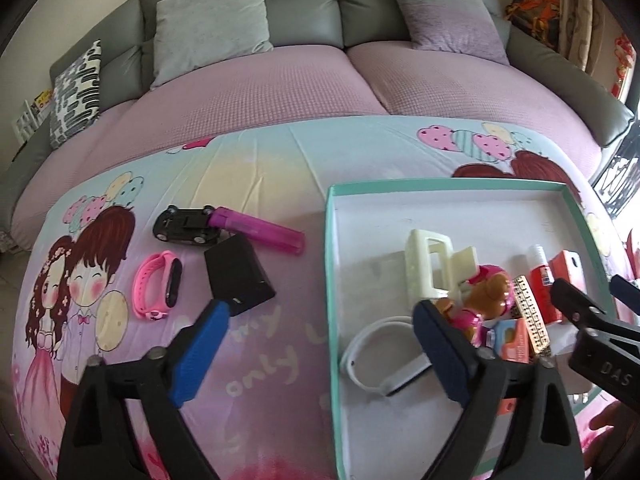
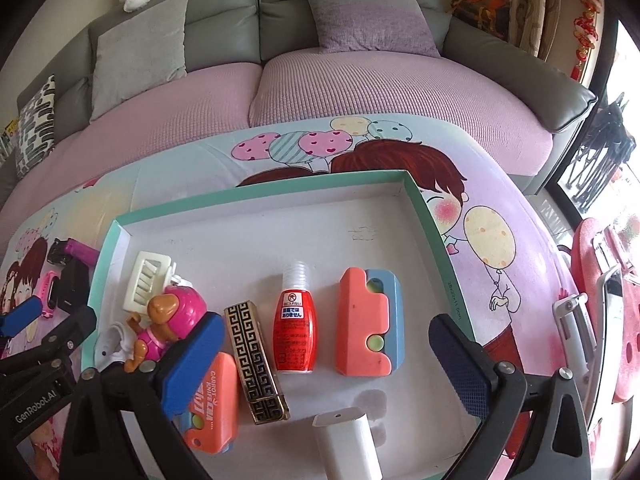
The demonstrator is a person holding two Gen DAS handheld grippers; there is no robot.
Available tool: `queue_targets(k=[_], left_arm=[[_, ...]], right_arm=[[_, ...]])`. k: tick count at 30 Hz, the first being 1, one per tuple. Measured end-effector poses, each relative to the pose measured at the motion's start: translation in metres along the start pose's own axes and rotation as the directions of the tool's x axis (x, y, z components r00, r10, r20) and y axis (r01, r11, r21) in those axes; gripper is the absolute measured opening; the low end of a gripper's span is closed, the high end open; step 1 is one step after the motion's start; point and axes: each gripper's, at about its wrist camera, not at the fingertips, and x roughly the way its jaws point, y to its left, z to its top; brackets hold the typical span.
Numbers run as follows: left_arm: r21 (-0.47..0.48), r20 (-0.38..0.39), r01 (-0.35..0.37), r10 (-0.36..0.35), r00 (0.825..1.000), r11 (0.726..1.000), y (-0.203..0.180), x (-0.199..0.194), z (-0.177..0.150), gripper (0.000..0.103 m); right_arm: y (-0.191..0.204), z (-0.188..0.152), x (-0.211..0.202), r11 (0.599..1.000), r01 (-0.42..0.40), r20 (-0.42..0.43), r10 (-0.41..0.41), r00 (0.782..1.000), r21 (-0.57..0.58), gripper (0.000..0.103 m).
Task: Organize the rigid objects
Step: 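Open both tools and withdraw them from the tray toward the remaining objects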
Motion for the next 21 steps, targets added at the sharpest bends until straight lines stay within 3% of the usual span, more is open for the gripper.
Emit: queue_targets(k=[6, 21], left_arm=[[-0.029, 0.009, -0.034, 0.034, 0.999, 0.999, 0.008, 0.003, -0.001, 0.101], [-0.086, 0.019, -0.068, 0.070, 0.997, 0.994, 0.035, 0.000, -0.002, 0.101]], right_arm=[[-0.001, 0.000, -0.001, 1.000, -0.005, 0.012, 0.004, 1.000, 0.009, 0.103], [0.014, 0.002, -0.002, 0.999, -0.033, 0.027, 0.033, 0.999, -0.003, 0.103]])
